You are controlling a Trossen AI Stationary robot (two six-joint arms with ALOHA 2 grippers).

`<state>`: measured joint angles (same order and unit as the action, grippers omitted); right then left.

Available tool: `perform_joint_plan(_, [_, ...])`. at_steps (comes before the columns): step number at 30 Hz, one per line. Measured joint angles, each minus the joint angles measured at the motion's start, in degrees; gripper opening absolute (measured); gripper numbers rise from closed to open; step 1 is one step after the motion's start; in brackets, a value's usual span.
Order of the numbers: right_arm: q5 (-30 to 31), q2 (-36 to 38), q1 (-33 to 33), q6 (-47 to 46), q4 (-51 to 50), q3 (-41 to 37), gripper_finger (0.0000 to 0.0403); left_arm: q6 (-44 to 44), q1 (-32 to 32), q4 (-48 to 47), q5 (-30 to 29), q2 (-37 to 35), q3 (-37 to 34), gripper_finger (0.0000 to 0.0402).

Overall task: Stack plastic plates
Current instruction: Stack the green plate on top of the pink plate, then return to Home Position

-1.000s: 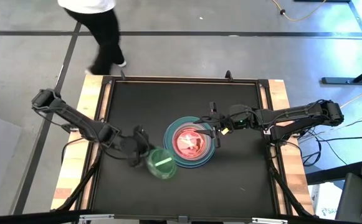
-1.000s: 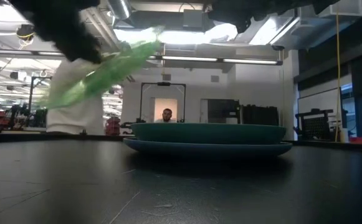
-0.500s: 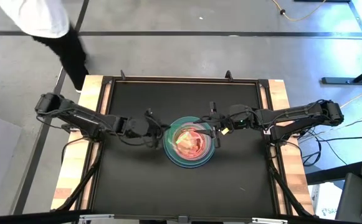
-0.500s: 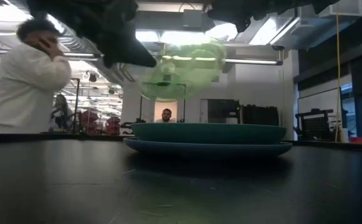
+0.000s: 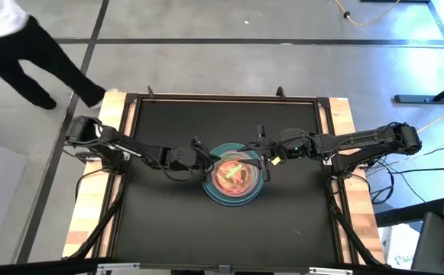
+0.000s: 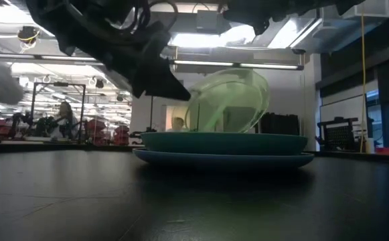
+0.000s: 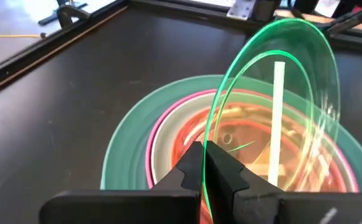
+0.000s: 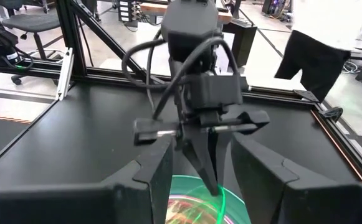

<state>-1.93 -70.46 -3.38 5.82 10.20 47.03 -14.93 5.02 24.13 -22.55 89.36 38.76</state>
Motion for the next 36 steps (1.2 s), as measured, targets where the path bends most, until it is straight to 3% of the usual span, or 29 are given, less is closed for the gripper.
perform_joint_plan(8, [0.00, 0.00, 0.00, 0.00, -0.02, 0.00, 0.0154, 2.39, -0.28, 2.20, 2.70, 1.98, 0.00, 0.0015])
perform_joint_plan(13, [0.01, 0.00, 0.00, 0.00, -0.02, 0.00, 0.0154, 1.74, -0.81, 2.09, 7.39, 1.97, 0.00, 0.0059])
perform_joint_plan(18, [0.01, 0.00, 0.00, 0.00, -0.02, 0.00, 0.0154, 2.72, -0.79, -0.87, 8.53, 0.69, 0.00, 0.0108])
perform_joint_plan(27, [0.00, 0.00, 0.00, -2.91, -0.01, 0.00, 0.0154, 8.40, 2.80, -16.00, 3.35, -12.97, -0.44, 0.0130])
perform_joint_plan(31, [-0.55, -0.53, 0.00, -3.23, 0.14, 0.00, 0.0154, 12.23, 1.92, -15.15, 6.97, -20.30, -5.56, 0.0116])
perform_joint_plan(36, [-0.59, -1.18, 0.02, -0.77, 0.00, -0.07, 0.0154, 14.18, 0.45, -6.93, 9.76, -32.43, -16.56, 0.0087])
